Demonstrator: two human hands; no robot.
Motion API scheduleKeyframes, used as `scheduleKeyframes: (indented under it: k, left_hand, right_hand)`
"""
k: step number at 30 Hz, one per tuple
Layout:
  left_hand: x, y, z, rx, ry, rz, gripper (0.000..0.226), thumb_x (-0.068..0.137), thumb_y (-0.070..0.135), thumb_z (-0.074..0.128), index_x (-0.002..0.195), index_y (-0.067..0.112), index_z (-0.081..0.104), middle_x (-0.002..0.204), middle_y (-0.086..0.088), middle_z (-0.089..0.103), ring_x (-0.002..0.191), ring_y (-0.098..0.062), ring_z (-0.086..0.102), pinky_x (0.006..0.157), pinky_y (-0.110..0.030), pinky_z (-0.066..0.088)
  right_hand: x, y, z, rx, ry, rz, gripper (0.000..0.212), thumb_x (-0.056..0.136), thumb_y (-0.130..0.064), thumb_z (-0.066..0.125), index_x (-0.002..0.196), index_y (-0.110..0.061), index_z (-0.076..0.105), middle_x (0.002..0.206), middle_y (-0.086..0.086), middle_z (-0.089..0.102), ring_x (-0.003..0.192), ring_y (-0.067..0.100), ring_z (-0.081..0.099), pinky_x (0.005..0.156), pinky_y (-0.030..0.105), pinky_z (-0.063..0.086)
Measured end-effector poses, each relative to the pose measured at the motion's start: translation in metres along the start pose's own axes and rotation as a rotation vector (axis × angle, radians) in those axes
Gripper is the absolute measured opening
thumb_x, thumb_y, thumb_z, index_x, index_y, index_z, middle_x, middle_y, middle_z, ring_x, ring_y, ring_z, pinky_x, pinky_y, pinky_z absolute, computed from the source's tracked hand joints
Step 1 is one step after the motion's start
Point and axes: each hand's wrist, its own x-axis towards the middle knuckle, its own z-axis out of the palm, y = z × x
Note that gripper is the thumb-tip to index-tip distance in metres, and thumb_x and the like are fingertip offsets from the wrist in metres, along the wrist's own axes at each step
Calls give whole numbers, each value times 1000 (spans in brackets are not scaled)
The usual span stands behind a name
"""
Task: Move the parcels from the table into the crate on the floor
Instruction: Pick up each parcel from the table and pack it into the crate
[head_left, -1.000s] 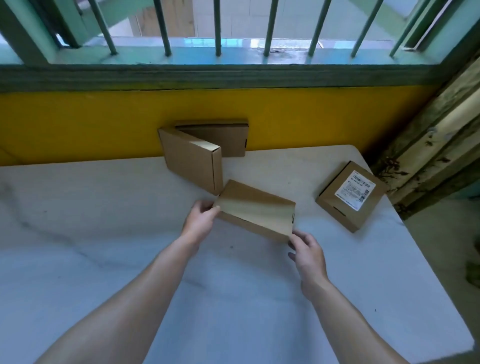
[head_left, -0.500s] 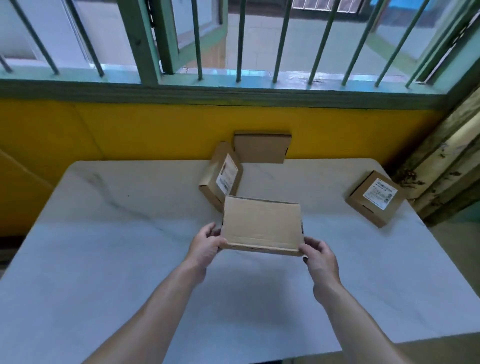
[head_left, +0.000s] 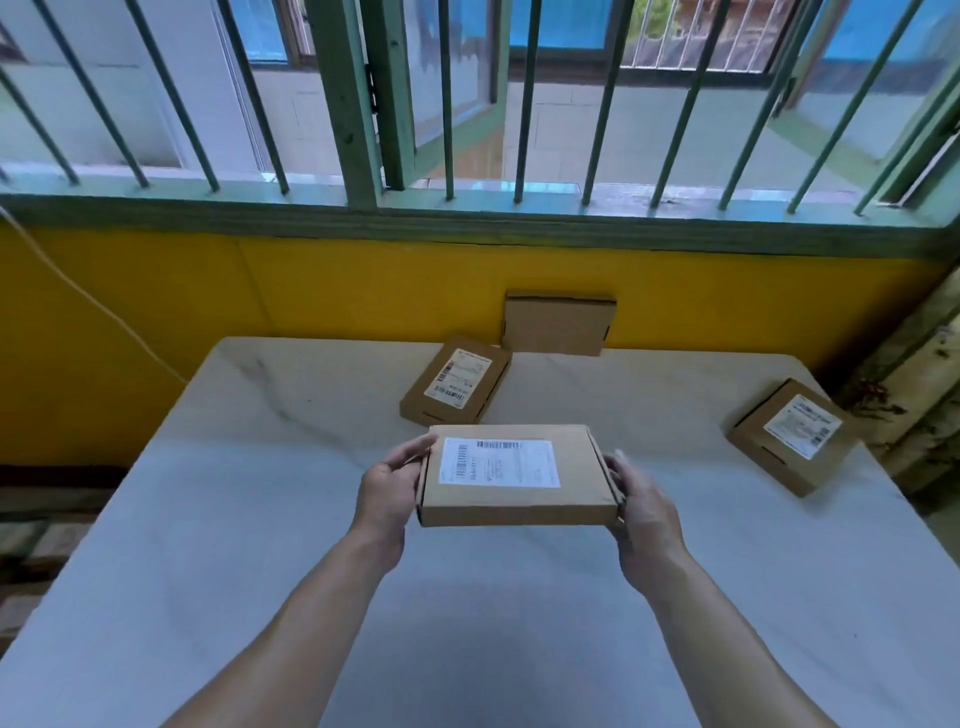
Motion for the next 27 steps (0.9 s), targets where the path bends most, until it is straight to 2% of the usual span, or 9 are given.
scheduleKeyframes:
  k: [2,4,8,10,14,19,23,25,27]
  left_hand:
    - [-1,2,5,-38,6,10,29,101,8,46,114,18,70,105,-10,76,98,-28,72,74,-39,57]
    - [-1,4,10,-87,34,34,28,102,12,45,119,17,66,107,-10,75,98,-28,71,69,-37,56]
    - [-1,8,18,-124,64,50,26,103,23,46,121,23,65,106,-7,76,101,-27,71,81,-44,59]
    - [-2,11,22,-144,41,68,27,104,26,45,123,26,65,107,-5,76,100,-24,73,73,-38,60]
    - [-9,21,30,-258,-25,139,30,103,26,46,118,29,71,113,-8,74,103,-24,72,68,-31,60]
    - [-16,37,39,-440,-160,236,34,102,23,46,132,20,62,130,-16,65,120,-32,63,83,-39,59]
    - [-27,51,48,-442,-259,323,38,99,26,48,135,23,59,133,-10,64,123,-26,61,95,-46,54]
    - [-33,56,51,-454,-318,366,43,102,25,43,144,18,49,143,-16,54,134,-33,50,107,-55,41]
    - [-38,60,54,-468,-333,376,47,102,26,42,148,16,42,147,-19,48,138,-37,43,111,-61,32]
  right_hand:
    - [4,-6,1,15,-59,-4,13,92,-27,62,98,-20,71,76,-12,72,59,3,64,51,19,44]
    - [8,-10,2,44,-111,-23,12,91,-21,63,99,-19,72,76,-10,74,60,4,65,46,16,45]
    - [15,-20,3,80,-177,-63,17,89,-16,65,103,-19,73,87,-2,76,76,12,68,59,24,49]
    - [17,-27,3,106,-222,-93,15,89,-17,65,97,-24,76,98,3,76,86,16,68,67,29,51]
    - [18,-47,-1,190,-342,-157,18,92,-19,61,97,-26,77,102,6,75,88,17,72,62,28,58]
    - [16,-74,-6,278,-476,-259,26,90,-22,58,112,-19,71,111,13,71,100,25,69,69,31,59]
    - [9,-91,-9,327,-585,-331,46,90,-25,53,132,-6,54,118,18,65,110,31,63,81,37,56]
    - [4,-96,-10,345,-636,-359,43,92,-26,50,131,-9,53,116,16,65,110,30,63,83,38,55]
    - [3,-100,-10,359,-670,-369,42,92,-26,49,131,-11,53,114,14,66,109,30,63,84,40,54]
